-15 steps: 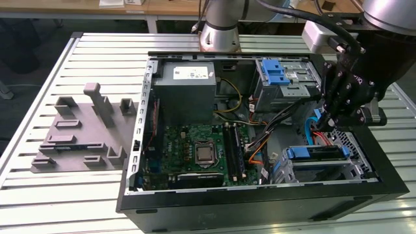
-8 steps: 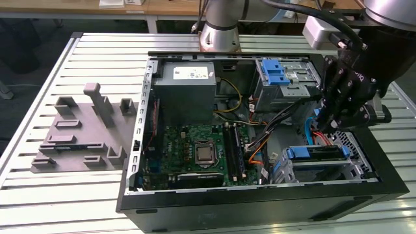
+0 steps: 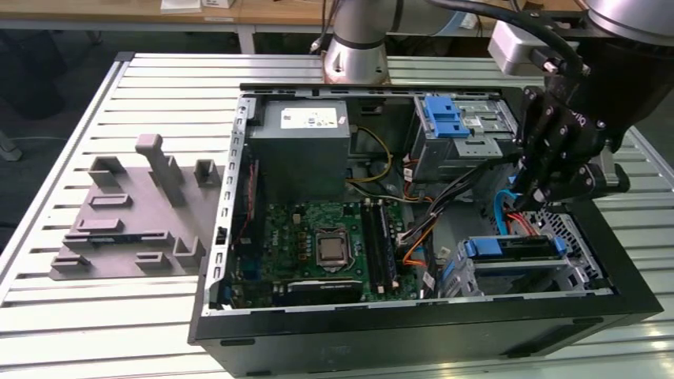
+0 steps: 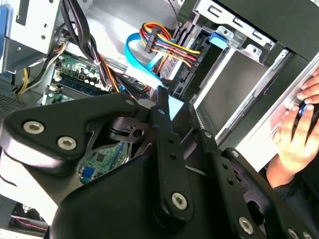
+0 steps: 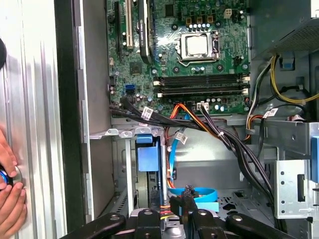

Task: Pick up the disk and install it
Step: 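Insert the second disk wire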

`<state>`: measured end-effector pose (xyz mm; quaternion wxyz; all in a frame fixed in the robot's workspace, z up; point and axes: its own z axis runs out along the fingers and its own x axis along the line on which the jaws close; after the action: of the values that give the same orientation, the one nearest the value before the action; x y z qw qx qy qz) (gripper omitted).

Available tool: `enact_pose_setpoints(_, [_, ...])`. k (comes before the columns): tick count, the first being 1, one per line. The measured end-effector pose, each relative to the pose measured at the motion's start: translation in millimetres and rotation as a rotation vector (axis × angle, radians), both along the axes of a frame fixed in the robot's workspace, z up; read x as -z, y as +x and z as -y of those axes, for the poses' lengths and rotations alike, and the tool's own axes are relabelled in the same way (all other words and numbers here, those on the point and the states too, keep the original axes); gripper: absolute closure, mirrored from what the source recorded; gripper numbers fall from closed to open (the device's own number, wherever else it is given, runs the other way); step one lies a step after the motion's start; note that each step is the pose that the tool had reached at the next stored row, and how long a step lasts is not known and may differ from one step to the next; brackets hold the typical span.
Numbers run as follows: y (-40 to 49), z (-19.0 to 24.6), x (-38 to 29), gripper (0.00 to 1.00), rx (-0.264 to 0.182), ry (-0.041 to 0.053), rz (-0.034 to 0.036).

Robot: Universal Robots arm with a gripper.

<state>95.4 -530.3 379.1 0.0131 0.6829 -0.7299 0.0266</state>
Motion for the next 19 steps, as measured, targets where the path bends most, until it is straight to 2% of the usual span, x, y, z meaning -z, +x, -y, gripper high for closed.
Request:
enact_pose_setpoints(10, [1.6,-1.2,10.1,0.69,0.000,-0.0001,-0.0002])
enact_pose_setpoints(19, [1.7,-0.8,14.7,0.69,0.000,-0.0001,-0.0001])
